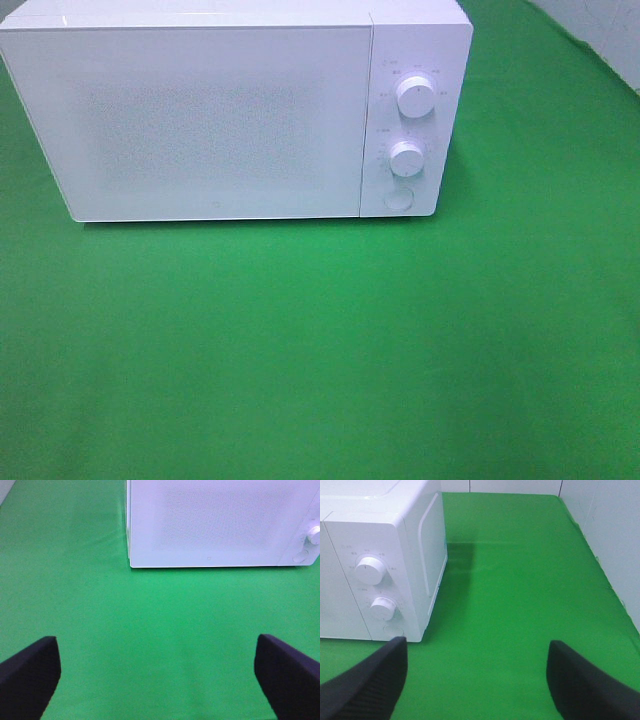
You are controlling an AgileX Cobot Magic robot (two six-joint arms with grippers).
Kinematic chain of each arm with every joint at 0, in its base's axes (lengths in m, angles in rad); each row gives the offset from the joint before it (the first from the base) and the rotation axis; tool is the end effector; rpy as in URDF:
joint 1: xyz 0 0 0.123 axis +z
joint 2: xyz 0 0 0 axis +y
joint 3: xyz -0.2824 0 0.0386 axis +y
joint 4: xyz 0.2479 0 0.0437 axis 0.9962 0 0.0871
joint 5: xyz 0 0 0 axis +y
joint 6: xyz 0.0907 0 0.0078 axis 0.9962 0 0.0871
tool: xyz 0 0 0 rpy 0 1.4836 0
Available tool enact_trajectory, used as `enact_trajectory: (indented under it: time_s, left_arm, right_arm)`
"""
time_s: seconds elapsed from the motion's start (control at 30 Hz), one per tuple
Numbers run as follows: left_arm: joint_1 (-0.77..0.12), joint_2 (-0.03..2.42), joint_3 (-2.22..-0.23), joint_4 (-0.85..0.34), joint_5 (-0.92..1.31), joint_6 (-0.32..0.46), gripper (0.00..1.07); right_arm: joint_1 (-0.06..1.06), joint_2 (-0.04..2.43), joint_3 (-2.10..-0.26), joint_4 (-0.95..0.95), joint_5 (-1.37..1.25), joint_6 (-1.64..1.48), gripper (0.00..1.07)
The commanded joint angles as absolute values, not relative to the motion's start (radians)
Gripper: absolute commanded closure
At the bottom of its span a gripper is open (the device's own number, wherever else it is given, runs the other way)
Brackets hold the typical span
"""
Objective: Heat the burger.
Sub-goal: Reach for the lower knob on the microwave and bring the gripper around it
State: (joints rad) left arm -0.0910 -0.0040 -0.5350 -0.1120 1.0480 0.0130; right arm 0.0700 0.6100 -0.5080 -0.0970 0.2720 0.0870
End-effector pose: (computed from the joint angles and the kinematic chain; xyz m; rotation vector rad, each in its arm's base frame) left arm -0.0103 -0.0079 0.2882 0.1104 1.9893 -0.1831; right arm 0.1288 0.0066 0.3089 -0.0529 1.8556 0.0200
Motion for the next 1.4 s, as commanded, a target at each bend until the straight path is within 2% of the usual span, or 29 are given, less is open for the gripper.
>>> enact_trajectory:
  time_s: [0.03, 0.27, 0.57, 0.73, 0.83, 1.0, 1.03, 1.13, 1.17, 1.4]
  left_arm:
    - [-0.091, -0.028, -0.533, -0.114, 1.039, 0.014, 0.09]
    - [-0.091, -0.028, -0.533, -0.114, 1.039, 0.014, 0.09]
    - [-0.091, -0.028, -0.533, -0.114, 1.039, 0.014, 0.09]
    - [-0.091, -0.028, -0.533, -0.114, 1.039, 0.014, 0.09]
    - [-0.091, -0.028, -0.533, -0.114, 1.039, 0.014, 0.09]
    - [-0.091, -0.028, -0.533, -0.114, 1.039, 0.014, 0.09]
    - [-0.091, -0.028, -0.533, -0.114, 1.039, 0.014, 0.09]
    - [-0.091, -0.028, -0.533, -0.114, 1.039, 0.014, 0.09]
    - [-0.091, -0.028, -0.533, -0.114, 1.039, 0.014, 0.09]
    - [-0.091, -0.028, -0.533, -0.114, 1.039, 0.014, 0.09]
  right_arm:
    - [0.067, 0.692, -0.478, -0.101, 0.135, 0.103, 0.33]
    - [0.067, 0.787, -0.435, -0.101, 0.0, 0.107, 0.33]
    - [0.067, 0.948, -0.335, -0.098, -0.372, 0.083, 0.33]
    - [0.067, 1.054, -0.278, -0.017, -0.629, 0.017, 0.33]
    - [0.078, 1.093, -0.265, 0.022, -0.697, -0.04, 0.33]
    - [0.171, 1.181, -0.25, 0.178, -0.817, -0.18, 0.33]
    - [0.227, 1.222, -0.243, 0.25, -0.863, -0.24, 0.33]
    - [0.279, 1.257, -0.242, 0.307, -0.904, -0.285, 0.33]
    - [0.335, 1.299, -0.242, 0.377, -0.946, -0.322, 0.33]
    - [0.499, 1.41, -0.243, 0.547, -1.087, -0.352, 0.33]
